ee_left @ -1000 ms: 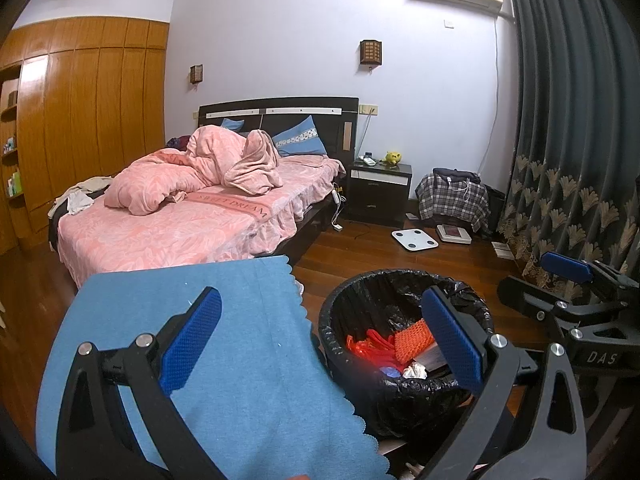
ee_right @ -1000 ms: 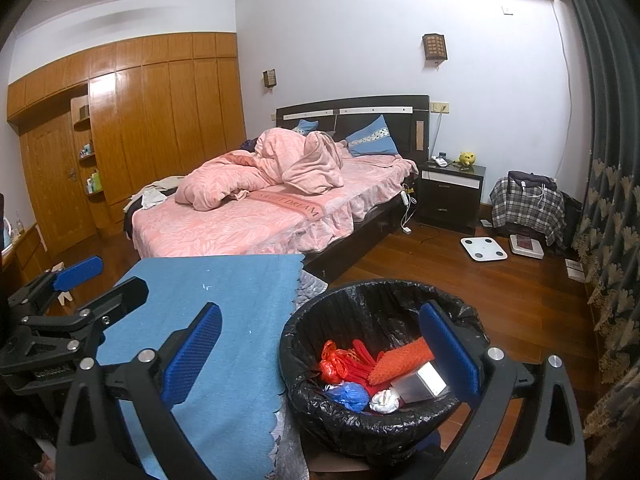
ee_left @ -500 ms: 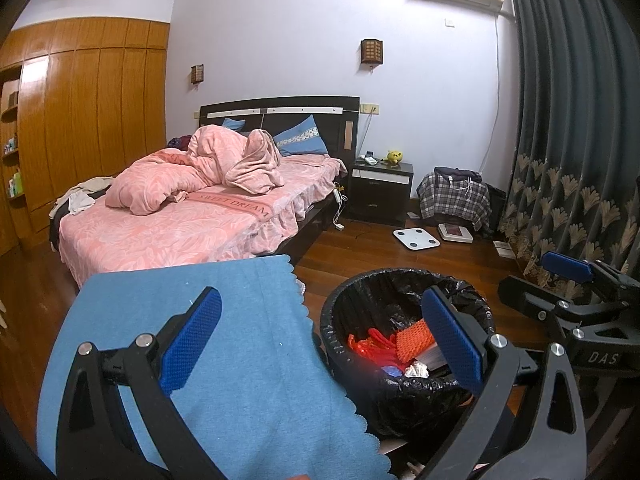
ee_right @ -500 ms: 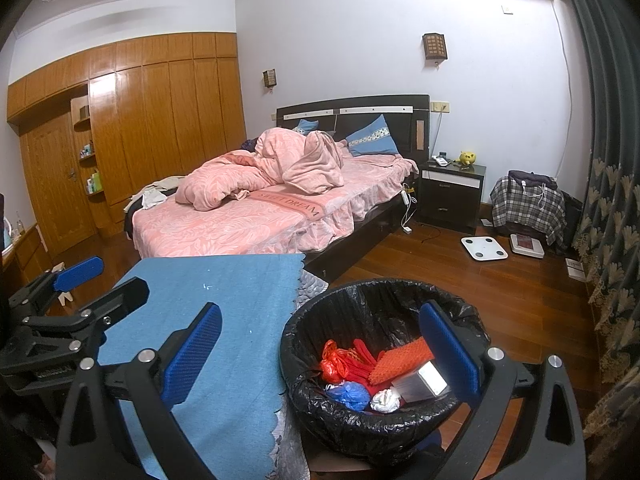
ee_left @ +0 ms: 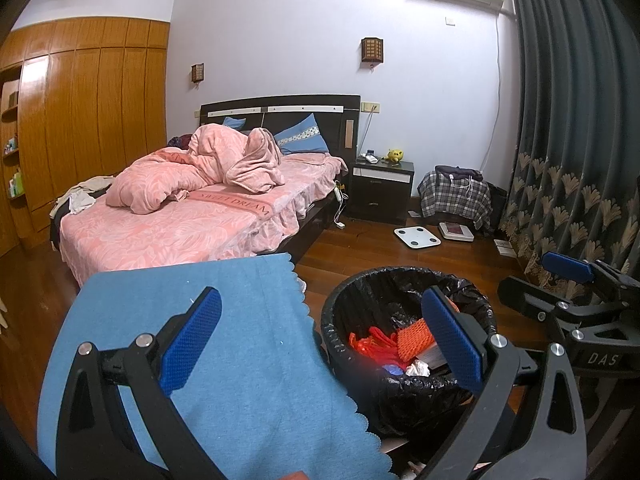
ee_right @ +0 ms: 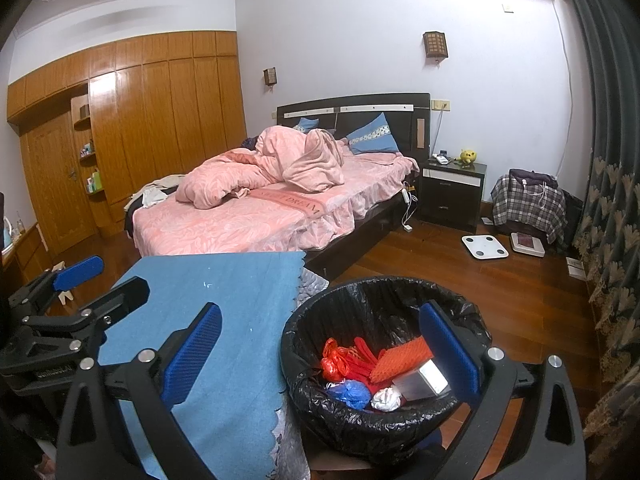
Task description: Collect trash
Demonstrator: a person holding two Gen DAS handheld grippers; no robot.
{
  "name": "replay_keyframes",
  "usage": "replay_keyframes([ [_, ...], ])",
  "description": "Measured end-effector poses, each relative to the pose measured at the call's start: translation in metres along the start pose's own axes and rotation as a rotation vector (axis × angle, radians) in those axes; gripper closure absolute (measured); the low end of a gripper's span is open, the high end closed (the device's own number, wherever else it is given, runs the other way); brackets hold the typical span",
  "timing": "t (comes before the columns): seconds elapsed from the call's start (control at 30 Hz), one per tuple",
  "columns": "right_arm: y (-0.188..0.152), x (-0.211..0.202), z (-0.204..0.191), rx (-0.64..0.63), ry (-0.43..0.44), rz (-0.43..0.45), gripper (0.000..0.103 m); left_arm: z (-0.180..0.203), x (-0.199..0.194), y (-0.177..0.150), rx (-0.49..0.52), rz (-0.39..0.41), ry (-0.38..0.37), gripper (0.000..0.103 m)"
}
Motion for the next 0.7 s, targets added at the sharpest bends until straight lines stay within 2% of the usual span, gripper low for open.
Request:
replay_keyframes([
  [0.7,0.0012,0.0000,0.0006,0.001,0.000,-0.001,0.006,-0.0005,0.0002,0.0016,0.001,-0.002,0.000,0.006],
])
Point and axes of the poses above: each gripper's, at about its wrist camera, not at the fingertips, and x roughly the way its jaws point, z to its right, y to its top, the point moved 2 cm from there along x, roughly the way its jaws point, and after that the axes turned 12 degrees about z, right-handed, at the moved point
